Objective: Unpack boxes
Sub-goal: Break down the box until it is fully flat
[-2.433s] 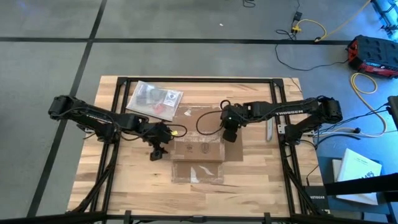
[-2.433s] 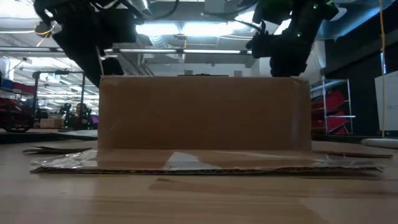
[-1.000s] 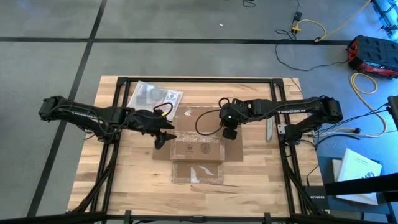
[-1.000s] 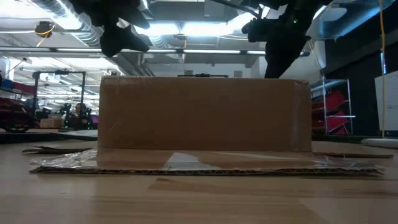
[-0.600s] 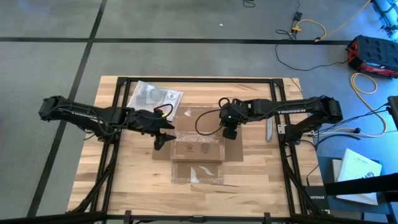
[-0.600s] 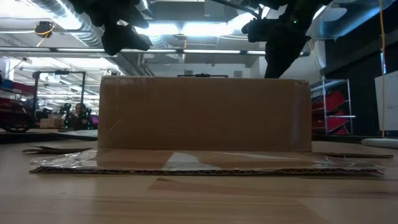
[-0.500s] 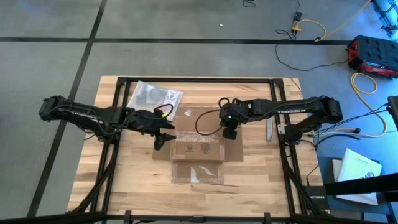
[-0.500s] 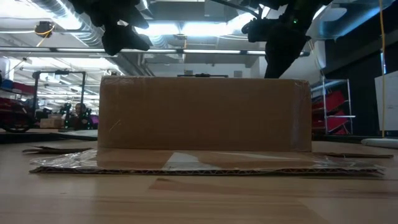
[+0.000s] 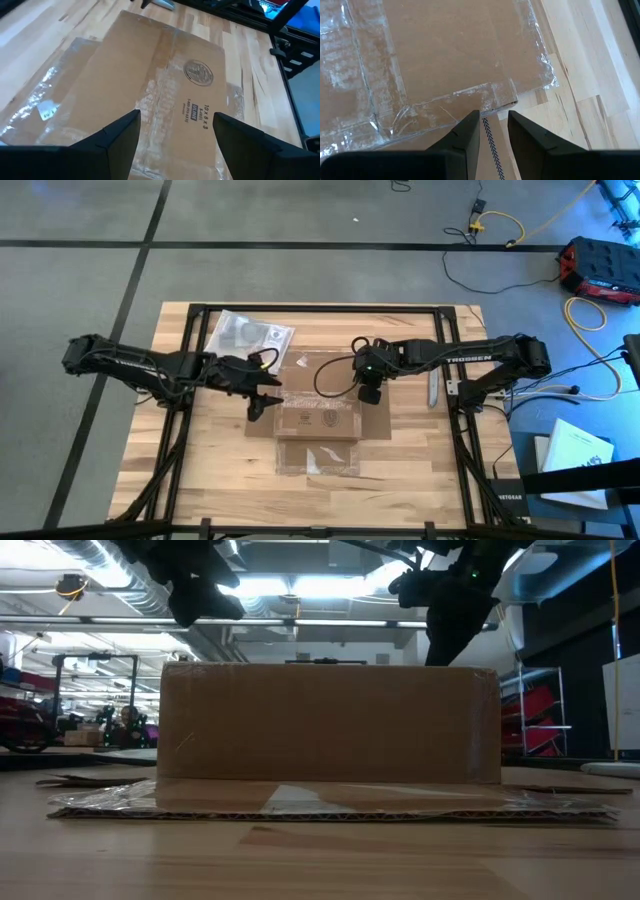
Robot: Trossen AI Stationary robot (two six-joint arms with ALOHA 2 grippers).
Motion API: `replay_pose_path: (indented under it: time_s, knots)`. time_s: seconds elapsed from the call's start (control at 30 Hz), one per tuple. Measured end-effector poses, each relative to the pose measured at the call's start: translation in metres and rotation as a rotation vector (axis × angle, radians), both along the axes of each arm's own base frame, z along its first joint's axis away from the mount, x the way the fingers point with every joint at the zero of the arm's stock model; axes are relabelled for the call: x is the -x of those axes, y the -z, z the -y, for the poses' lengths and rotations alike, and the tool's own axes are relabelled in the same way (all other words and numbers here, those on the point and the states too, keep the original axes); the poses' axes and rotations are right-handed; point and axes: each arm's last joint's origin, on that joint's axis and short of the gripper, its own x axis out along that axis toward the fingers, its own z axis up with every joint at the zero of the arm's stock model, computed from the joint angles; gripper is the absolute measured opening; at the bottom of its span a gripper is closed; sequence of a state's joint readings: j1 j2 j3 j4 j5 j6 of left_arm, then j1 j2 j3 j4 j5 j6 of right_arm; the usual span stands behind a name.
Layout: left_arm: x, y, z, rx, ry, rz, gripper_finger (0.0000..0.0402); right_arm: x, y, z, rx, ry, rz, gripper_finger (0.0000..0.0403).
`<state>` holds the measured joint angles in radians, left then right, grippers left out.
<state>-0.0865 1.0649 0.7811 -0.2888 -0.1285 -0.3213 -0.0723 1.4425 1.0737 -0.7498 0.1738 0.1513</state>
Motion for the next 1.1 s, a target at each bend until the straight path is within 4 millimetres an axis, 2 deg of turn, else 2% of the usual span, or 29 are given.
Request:
replay_pose_path:
  time_s: [0.47, 1.1]
  knots:
    - [-0.003, -0.005, -0.019, -0.056, -0.052, 0.051, 0.0239, 0.0, 0.0, 0.0, 0.0, 0.0, 0.0, 0.0088]
    - [-0.004, -0.006, -0.02, -0.064, -0.052, 0.064, 0.0239, 0.0, 0.0, 0.0, -0.001, 0.0, 0.0, 0.0088]
